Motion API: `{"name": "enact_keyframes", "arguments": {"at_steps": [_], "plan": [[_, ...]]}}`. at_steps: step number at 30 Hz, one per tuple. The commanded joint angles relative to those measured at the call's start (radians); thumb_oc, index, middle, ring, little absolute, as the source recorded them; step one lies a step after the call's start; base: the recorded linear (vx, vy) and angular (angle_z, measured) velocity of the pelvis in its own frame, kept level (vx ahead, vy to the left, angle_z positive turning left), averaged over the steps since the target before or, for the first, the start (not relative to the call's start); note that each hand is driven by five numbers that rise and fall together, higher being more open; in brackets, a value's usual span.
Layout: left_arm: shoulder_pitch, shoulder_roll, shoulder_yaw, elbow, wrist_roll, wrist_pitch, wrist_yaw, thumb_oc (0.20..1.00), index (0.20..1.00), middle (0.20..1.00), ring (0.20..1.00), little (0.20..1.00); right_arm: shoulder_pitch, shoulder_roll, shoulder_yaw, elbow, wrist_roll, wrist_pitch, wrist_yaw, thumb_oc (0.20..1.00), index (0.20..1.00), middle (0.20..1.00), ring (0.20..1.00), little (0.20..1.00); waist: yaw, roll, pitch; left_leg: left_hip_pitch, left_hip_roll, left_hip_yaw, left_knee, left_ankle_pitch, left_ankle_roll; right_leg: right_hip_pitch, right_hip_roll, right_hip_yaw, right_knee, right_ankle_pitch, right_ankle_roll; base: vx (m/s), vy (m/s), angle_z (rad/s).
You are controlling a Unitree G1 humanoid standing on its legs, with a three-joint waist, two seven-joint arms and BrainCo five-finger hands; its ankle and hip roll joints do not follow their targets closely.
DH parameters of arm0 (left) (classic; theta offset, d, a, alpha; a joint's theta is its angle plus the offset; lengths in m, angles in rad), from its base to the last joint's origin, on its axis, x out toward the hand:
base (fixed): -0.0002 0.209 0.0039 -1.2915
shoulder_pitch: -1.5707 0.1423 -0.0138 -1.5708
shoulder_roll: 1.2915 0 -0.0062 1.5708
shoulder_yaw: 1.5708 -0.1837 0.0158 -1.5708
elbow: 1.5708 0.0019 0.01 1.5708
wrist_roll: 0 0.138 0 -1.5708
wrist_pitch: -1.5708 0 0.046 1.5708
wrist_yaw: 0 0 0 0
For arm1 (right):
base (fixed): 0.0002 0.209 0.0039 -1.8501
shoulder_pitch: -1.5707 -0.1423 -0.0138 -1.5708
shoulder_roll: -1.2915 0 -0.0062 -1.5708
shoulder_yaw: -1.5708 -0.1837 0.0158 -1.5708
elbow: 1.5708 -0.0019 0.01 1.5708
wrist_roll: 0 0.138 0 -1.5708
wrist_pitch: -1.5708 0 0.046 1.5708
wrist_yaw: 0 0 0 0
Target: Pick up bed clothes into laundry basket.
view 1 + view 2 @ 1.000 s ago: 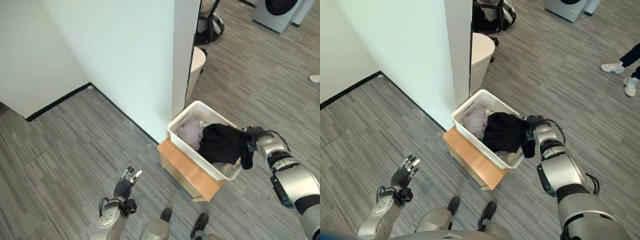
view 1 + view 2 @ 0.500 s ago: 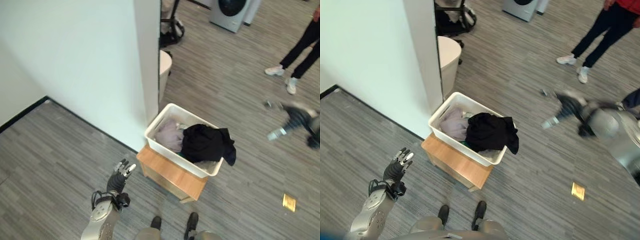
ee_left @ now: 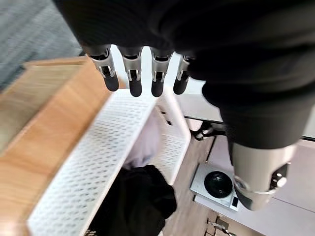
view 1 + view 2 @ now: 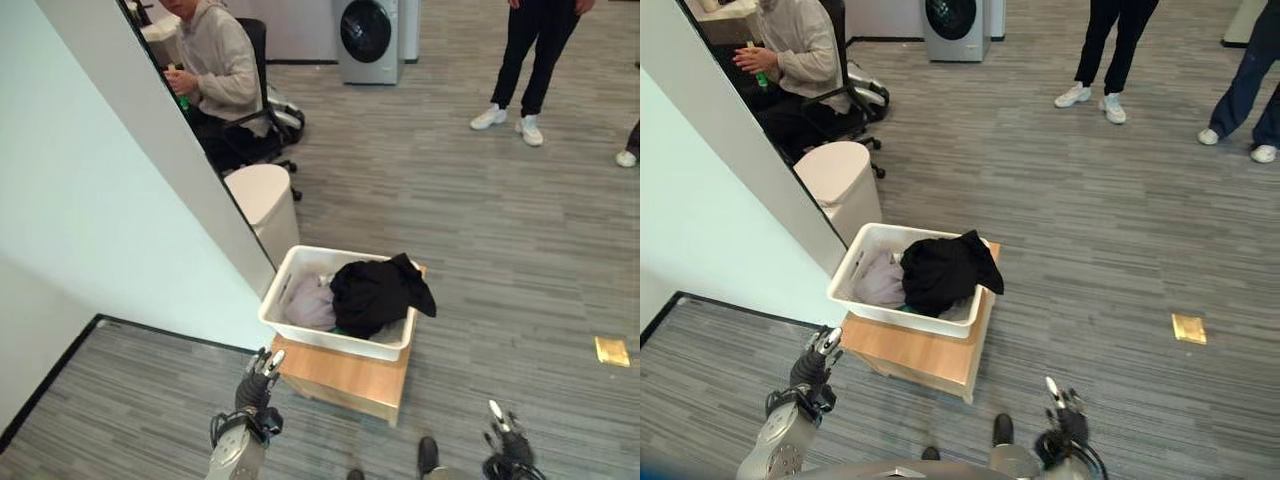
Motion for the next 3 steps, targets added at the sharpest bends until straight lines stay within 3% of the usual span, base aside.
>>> {"name": "enact_keyframes", "arguments": {"at_steps": [1,3], "plan": [[-0.025,0.097,0.024,-0.022,0.024,-0.057,-0.018,1.000,1.000,1.000,1.000,1.000,-0.045,-0.087,-0.052,-0.066,-0.004,-0.040,0.065,1.000,1.000,1.000,1.000,1.000,0.027,-0.061,0.011,-0.041,0.046,0.022,0.005,0.022,-0.037,0.099,-0.091,-0.036,0.045,-0.147,0.077,0.00,0.000,0.00],[-0.029,0.103,0.016,-0.018,0.037,-0.064,-0.032,1.000,1.000,1.000,1.000,1.000,-0.042,-0.109,-0.050,-0.082,-0.026,-0.043,0.081,1.000,1.000,1.000,1.000,1.000,0.028,-0.063,0.009,-0.040,0.044,0.020,0.005,0.022,-0.037,0.101,-0.093,-0.039,0.046,-0.146,0.078,0.00,0.000,0.00]]}}
